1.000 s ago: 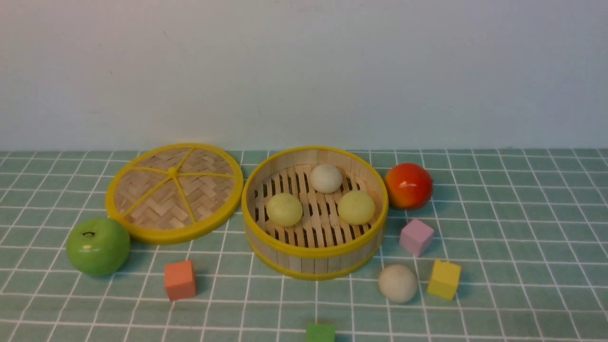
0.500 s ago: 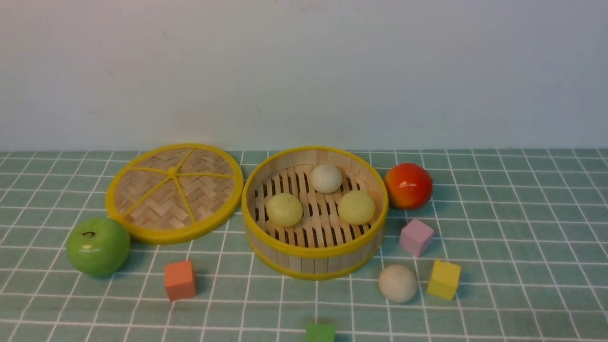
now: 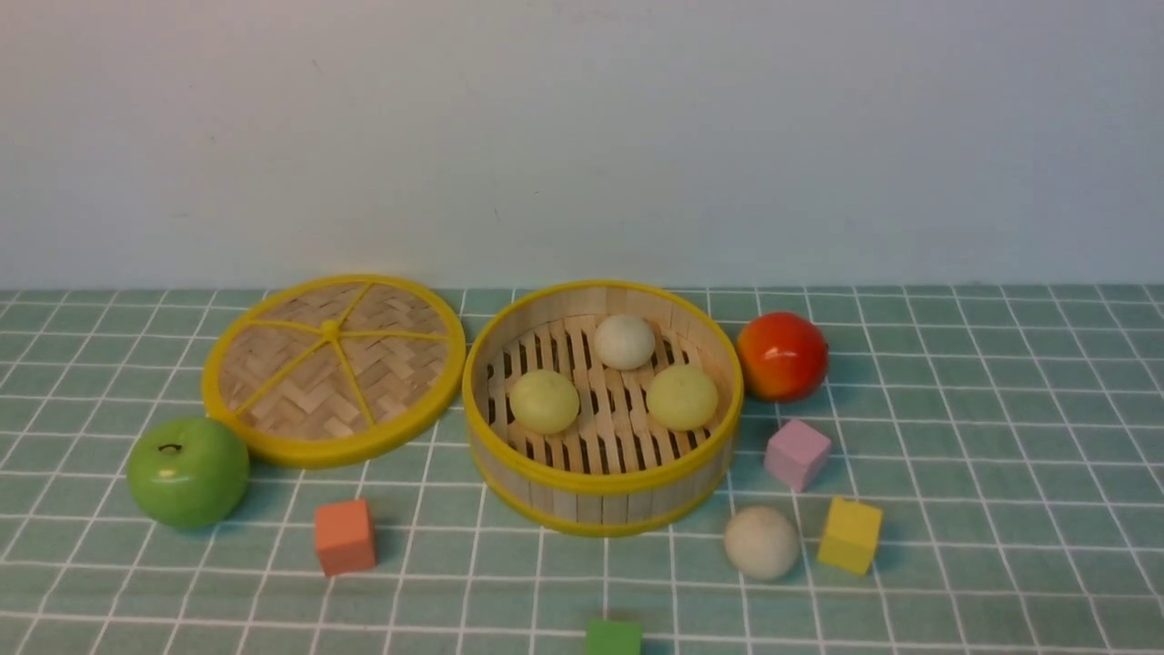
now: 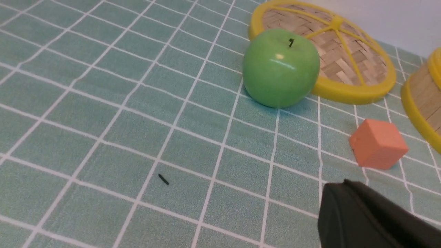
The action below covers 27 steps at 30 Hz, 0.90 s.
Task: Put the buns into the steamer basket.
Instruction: Use the right arm to grab a steamed stuffed bun
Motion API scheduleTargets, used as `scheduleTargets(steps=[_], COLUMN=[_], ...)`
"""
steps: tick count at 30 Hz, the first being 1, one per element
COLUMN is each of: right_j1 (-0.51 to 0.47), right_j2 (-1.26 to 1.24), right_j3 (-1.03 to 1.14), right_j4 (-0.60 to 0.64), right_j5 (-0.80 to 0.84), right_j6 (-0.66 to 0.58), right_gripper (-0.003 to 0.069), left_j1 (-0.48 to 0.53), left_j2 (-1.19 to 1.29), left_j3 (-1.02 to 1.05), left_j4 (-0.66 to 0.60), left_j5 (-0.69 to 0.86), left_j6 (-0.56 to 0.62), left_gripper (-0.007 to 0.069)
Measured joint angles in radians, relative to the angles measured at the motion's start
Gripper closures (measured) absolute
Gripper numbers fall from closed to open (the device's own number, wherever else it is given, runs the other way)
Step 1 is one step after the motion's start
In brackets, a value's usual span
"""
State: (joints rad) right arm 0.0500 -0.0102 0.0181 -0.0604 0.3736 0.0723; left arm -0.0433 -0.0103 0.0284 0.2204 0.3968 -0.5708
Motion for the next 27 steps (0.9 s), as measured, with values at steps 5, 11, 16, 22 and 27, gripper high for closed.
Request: scheduleTargets(steps=[5,11,16,22,27], right_j1=[0.000,0.000,0.000,0.000,0.000], right_j2=[0.000,0.000,0.000,0.000,0.000], right_j3=[0.000,0.000,0.000,0.000,0.000], right_j4=[0.000,0.000,0.000,0.000,0.000], right_j5=[0.000,0.000,0.000,0.000,0.000], right_j6=[0.000,0.000,0.000,0.000,0.000], right_gripper=[0.0419,0.0419,0.0419,0.0419,0.0419], left_j1=[0.000,0.000,0.000,0.000,0.000], left_j2=[0.000,0.000,0.000,0.000,0.000], left_j3=[0.001,0.001,0.001,0.001,0.001], left_j4=[0.000,0.000,0.000,0.000,0.000], left_j5=[-0.002,-0.002,-0.002,-0.002,-0.002], left_j6=[0.001,0.001,0.002,0.003,0.003], left_gripper=[0.0634,0.0627,0.0624,0.0621,0.0620])
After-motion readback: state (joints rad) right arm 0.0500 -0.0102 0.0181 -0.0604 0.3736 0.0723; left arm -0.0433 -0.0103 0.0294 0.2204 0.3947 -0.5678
